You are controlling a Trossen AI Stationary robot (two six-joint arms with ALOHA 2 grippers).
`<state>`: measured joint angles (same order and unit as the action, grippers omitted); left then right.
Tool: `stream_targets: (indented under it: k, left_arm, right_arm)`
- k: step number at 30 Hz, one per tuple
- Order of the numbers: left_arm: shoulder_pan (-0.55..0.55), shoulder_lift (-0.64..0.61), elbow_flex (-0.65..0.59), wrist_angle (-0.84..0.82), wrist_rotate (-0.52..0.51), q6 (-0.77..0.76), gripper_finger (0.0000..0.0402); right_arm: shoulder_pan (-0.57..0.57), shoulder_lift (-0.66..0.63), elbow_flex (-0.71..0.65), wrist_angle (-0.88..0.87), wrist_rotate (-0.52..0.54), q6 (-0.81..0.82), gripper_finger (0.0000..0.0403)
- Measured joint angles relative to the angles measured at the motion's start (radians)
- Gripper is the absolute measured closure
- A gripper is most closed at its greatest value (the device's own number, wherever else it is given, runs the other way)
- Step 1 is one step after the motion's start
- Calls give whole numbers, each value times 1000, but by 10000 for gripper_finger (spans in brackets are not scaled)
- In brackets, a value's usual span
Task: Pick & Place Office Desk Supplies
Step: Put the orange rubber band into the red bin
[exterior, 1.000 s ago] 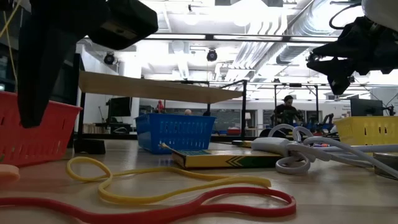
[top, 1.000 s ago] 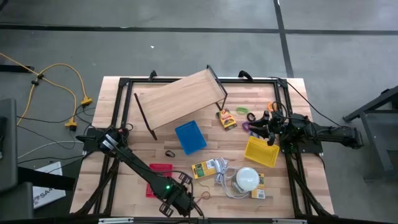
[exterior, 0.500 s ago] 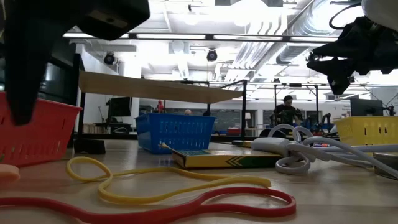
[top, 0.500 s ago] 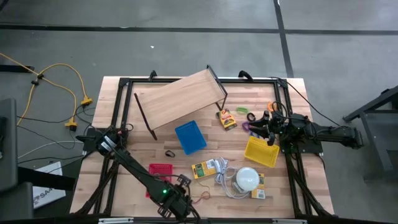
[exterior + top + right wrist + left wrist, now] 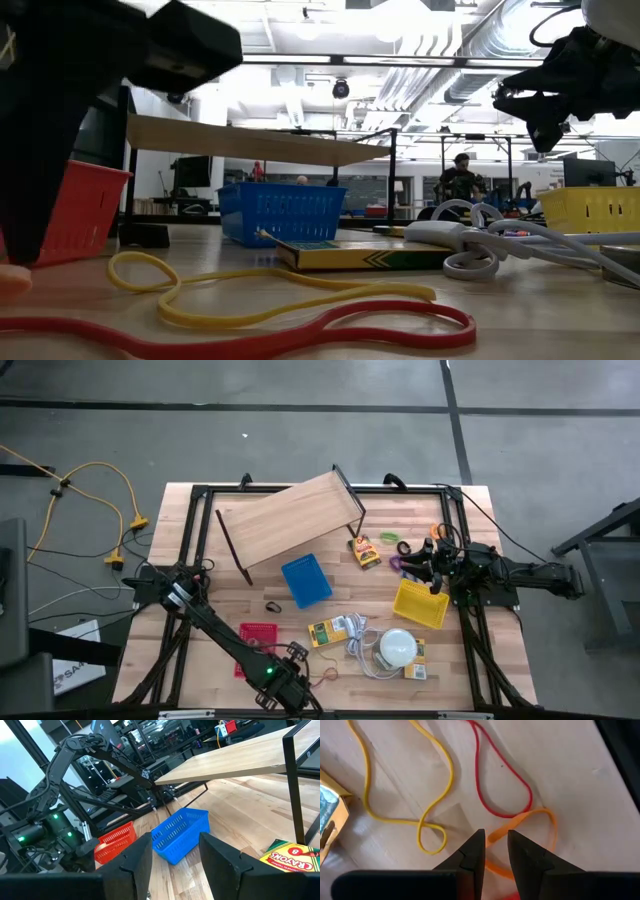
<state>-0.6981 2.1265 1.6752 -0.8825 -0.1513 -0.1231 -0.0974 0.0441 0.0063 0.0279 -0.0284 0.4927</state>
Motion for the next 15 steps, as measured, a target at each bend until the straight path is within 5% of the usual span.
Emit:
stream_targets:
  k: [15]
  left_arm:
    - [7, 14, 0, -13, 3, -4, 325]
  right_arm:
    - [0, 1, 0, -1, 0, 0, 253]
